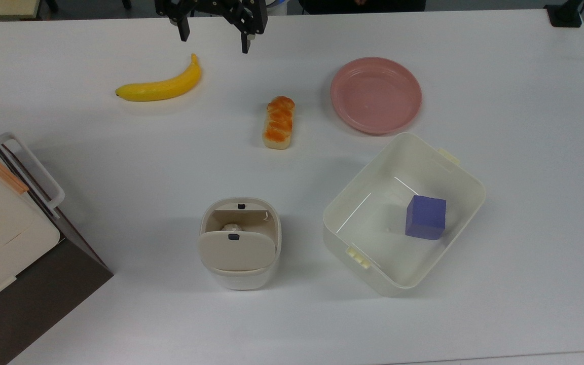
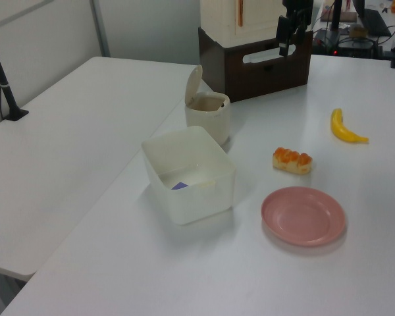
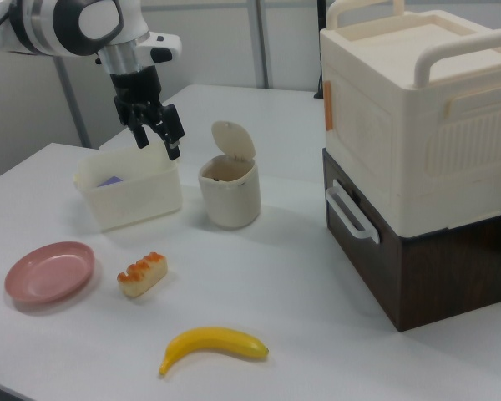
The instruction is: Close the trash can
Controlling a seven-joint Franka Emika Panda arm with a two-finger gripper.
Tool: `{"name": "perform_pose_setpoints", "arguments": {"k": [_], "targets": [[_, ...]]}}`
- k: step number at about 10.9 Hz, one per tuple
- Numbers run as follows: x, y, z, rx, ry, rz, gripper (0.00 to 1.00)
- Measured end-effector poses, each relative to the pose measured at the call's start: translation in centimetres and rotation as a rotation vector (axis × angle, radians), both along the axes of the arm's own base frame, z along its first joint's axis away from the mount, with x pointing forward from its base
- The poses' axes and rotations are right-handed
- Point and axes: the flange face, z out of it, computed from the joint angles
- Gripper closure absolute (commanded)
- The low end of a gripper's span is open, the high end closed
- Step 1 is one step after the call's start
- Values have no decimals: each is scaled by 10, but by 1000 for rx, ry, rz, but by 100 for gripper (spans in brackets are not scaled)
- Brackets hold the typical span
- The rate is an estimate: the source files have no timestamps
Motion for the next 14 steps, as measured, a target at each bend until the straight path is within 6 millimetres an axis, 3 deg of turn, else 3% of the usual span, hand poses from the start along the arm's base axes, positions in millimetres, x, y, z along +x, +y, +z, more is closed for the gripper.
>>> {"name": "perform_pose_setpoints", "arguments": {"k": [14], "targets": [[1, -2, 2, -3, -14, 27, 0]]}}
